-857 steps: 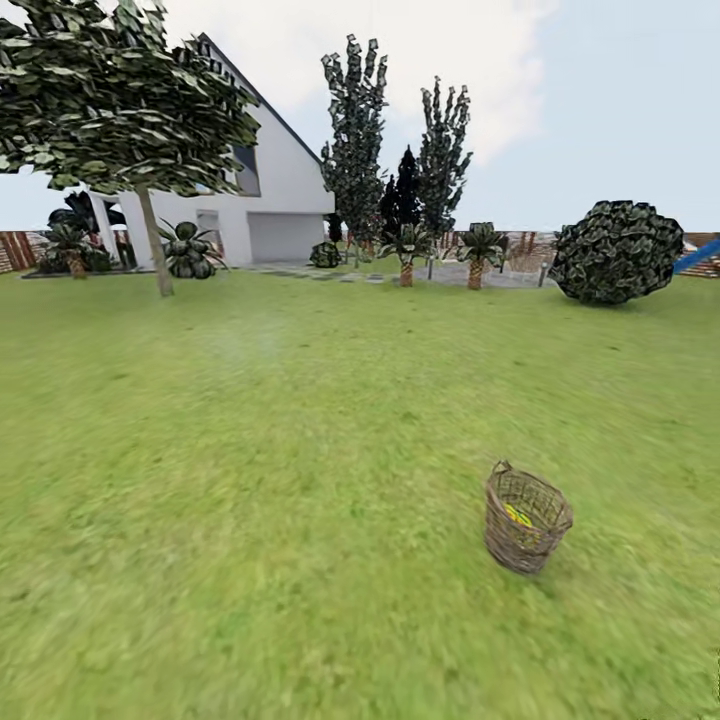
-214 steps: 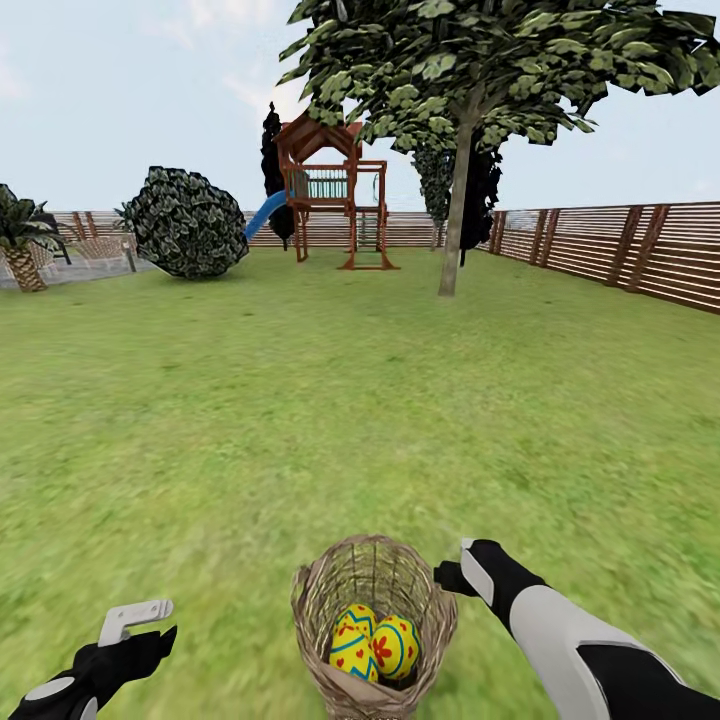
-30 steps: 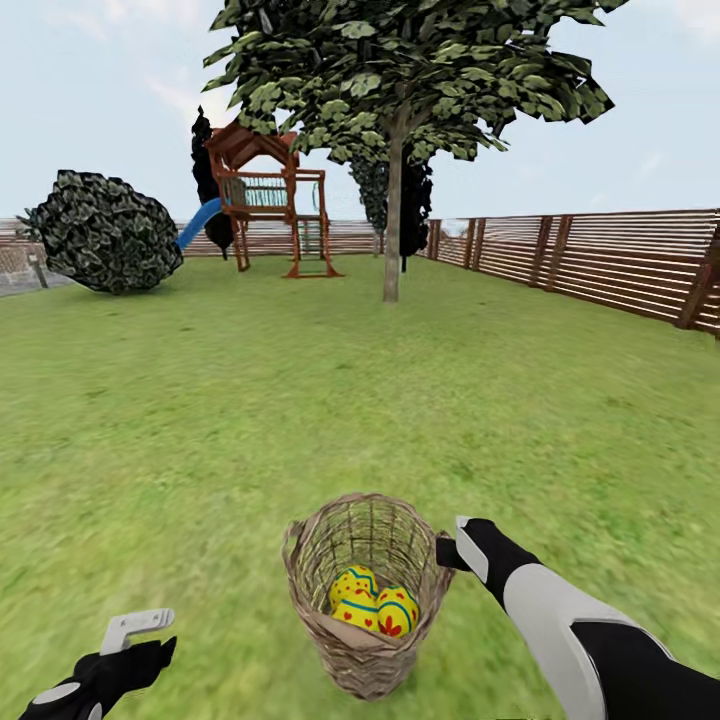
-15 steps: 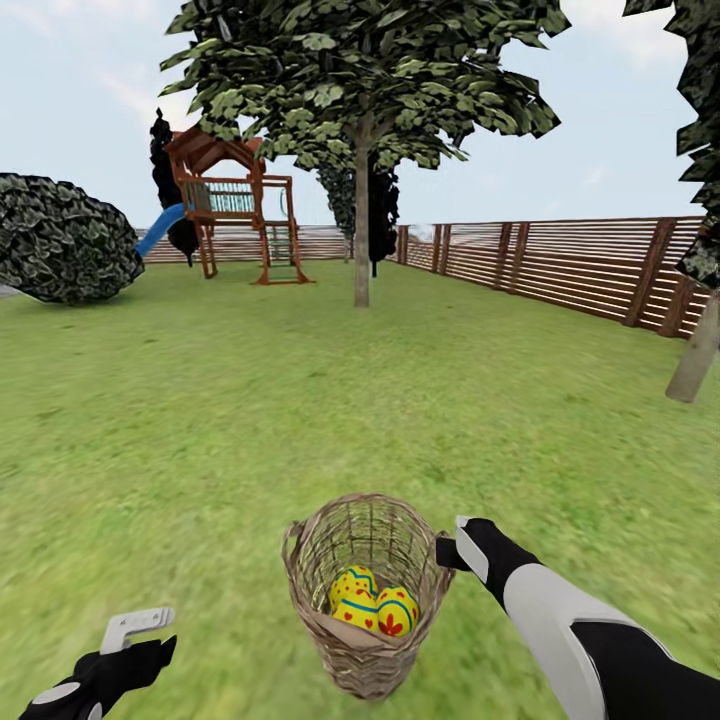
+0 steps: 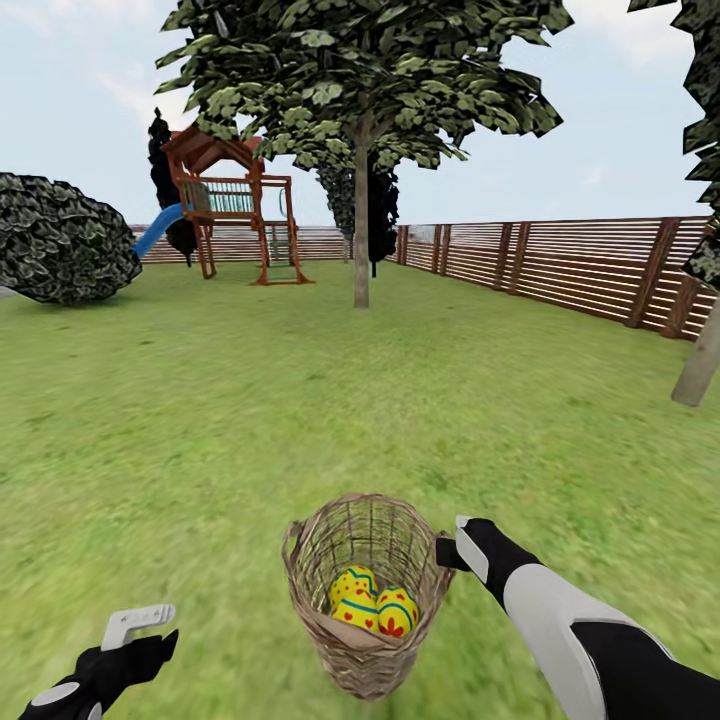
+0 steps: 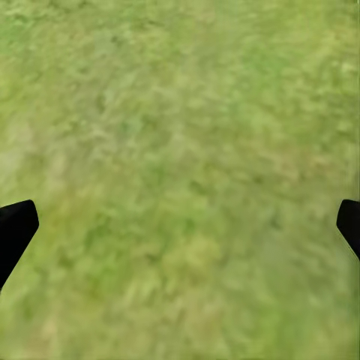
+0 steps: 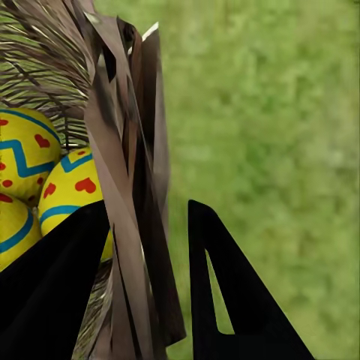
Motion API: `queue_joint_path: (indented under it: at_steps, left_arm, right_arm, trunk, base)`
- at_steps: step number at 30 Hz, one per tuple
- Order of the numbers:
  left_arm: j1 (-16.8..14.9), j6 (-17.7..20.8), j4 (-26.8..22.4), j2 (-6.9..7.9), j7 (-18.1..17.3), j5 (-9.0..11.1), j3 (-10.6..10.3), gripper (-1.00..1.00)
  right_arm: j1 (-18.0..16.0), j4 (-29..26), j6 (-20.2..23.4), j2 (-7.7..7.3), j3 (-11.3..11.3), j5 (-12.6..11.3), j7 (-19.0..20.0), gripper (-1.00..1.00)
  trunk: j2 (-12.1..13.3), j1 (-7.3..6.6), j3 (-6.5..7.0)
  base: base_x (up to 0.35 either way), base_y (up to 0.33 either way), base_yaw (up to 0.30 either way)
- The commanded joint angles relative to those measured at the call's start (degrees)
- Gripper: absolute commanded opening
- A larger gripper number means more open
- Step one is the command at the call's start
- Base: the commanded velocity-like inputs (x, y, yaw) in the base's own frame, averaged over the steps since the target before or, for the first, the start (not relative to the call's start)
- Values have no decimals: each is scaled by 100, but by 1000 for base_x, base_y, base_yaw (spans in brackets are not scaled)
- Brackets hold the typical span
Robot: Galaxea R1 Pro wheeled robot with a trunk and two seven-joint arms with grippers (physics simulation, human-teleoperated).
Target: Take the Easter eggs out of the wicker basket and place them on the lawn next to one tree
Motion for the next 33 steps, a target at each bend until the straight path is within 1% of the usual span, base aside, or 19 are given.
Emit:
queue_joint_path:
  at_steps: [1, 8, 13, 20, 24, 33]
  left_arm:
    - [0, 26, -8, 1, -24, -5, 5, 100]
    - [-1, -6, -3, 3, -29, -18, 5, 100]
    - [0, -10, -3, 3, -32, -9, 5, 100]
    - [0, -10, -2, 3, -32, -9, 5, 100]
    - [0, -13, -16, -2, -35, 20, 10, 100]
    - [0, -9, -12, -14, -33, 27, 23, 100]
  right_arm:
    - [-2, -14, 9, 5, -62, -94, -36, -100]
    - [-2, -14, 9, 5, -59, -94, -44, -100]
    - [-2, -14, 9, 11, -62, -94, -44, -100]
    - [-2, -14, 9, 14, -69, -94, -44, -100]
    - [-2, -14, 9, 15, -69, -94, -44, -100]
    - [-2, -14, 7, 25, -62, -94, -44, -100]
  trunk:
    - [-2, 3, -5]
    - [-2, 3, -5]
    - [-2, 3, -5]
    - [-2, 3, -5]
    - [-2, 3, -5]
    - [359, -194, 157]
  base:
    - [333, 0, 0]
    - [334, 2, 1]
    - [335, 61, 162]
    - [332, 73, 28]
    - [107, 15, 1]
    - [7, 1, 18]
